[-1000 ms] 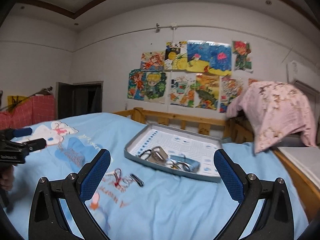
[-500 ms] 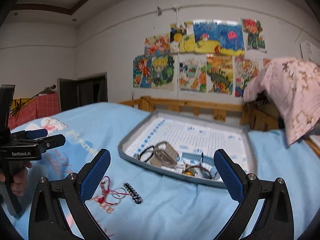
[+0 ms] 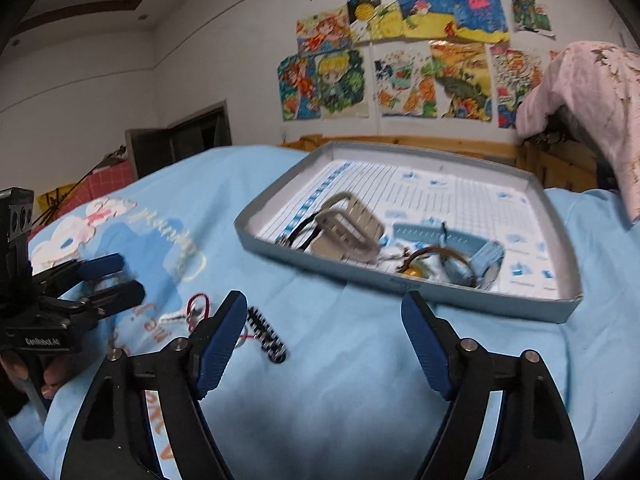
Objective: Organize jewelry
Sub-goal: 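Move left tool to the silver key while right tool approaches the striped hair clip, then grasp the silver key with left tool while right tool grasps the black-white striped clip, then carry key with left tool while right tool carries clip into the tray, release, then withdraw both open tools from the tray back over the bed, then move left tool to the red bead string while right tool approaches the silver rings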
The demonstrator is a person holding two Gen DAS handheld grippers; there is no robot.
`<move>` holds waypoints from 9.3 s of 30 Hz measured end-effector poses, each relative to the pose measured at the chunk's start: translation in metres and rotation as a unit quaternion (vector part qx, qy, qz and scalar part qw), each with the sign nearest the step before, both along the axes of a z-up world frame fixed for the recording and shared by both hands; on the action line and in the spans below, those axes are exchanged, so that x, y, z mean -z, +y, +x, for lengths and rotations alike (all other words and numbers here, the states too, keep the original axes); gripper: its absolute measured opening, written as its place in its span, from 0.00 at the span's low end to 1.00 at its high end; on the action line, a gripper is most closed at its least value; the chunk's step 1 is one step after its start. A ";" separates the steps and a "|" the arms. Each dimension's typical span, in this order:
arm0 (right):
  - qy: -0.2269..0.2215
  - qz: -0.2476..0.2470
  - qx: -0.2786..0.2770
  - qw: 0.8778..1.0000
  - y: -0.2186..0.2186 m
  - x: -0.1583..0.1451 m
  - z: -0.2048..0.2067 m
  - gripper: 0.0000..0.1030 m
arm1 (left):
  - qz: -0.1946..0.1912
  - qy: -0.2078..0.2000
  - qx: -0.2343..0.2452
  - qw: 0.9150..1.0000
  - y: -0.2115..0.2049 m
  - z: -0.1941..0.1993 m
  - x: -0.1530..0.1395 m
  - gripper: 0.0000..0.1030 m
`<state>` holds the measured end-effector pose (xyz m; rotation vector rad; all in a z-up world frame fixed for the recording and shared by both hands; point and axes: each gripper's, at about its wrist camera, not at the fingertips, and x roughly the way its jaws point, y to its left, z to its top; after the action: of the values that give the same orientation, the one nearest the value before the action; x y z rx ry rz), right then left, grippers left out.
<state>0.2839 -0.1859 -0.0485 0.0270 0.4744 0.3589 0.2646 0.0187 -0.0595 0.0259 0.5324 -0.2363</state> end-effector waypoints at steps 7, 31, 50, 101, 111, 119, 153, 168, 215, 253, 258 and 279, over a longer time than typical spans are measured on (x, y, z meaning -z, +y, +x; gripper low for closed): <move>0.014 -0.029 -0.042 0.999 0.017 0.010 0.002 0.69 | 0.008 0.034 0.027 0.999 -0.006 0.010 0.012 0.39; 0.079 -0.042 -0.095 0.991 0.037 0.027 0.017 0.34 | 0.057 0.108 0.054 0.991 -0.027 0.024 0.036 0.21; 0.085 -0.042 -0.102 0.990 0.040 0.033 0.017 0.13 | 0.063 0.110 0.060 0.990 -0.031 0.007 0.030 0.04; -0.049 0.042 0.066 0.996 -0.037 -0.011 0.058 0.13 | -0.013 0.068 -0.018 0.997 -0.087 0.130 -0.040 0.04; -0.001 0.044 0.068 0.997 -0.032 0.012 0.096 0.13 | -0.019 0.101 -0.023 0.994 -0.082 0.146 -0.016 0.05; 0.008 0.024 0.070 0.997 -0.023 0.018 0.093 0.13 | -0.042 0.095 -0.030 0.994 -0.074 0.144 -0.015 0.09; -0.167 0.062 0.102 0.979 -0.038 -0.086 -0.109 0.98 | -0.069 -0.130 -0.134 0.980 -0.016 -0.108 -0.100 1.00; -0.161 0.052 0.099 0.981 -0.033 -0.070 -0.207 0.98 | -0.062 -0.129 -0.137 0.980 -0.008 -0.197 -0.071 1.00; -0.119 0.026 0.104 0.987 -0.031 -0.062 -0.187 0.98 | -0.072 -0.003 -0.143 0.987 0.029 -0.155 -0.041 1.00; -0.061 0.022 0.059 0.996 -0.016 -0.025 -0.007 0.98 | -0.006 0.015 -0.130 0.991 0.006 0.004 -0.017 1.00; -0.044 0.023 0.043 0.998 -0.012 -0.013 -0.003 0.98 | -0.018 0.004 -0.122 0.992 0.009 -0.001 -0.012 1.00; 0.010 -0.017 -0.089 0.996 0.029 0.010 0.003 0.46 | -0.072 0.064 -0.010 0.995 0.002 0.018 0.012 0.46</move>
<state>0.2865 -0.1571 -0.0586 -0.0454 0.5036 0.5259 0.2824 0.0208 -0.0714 -0.1363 0.6424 -0.2571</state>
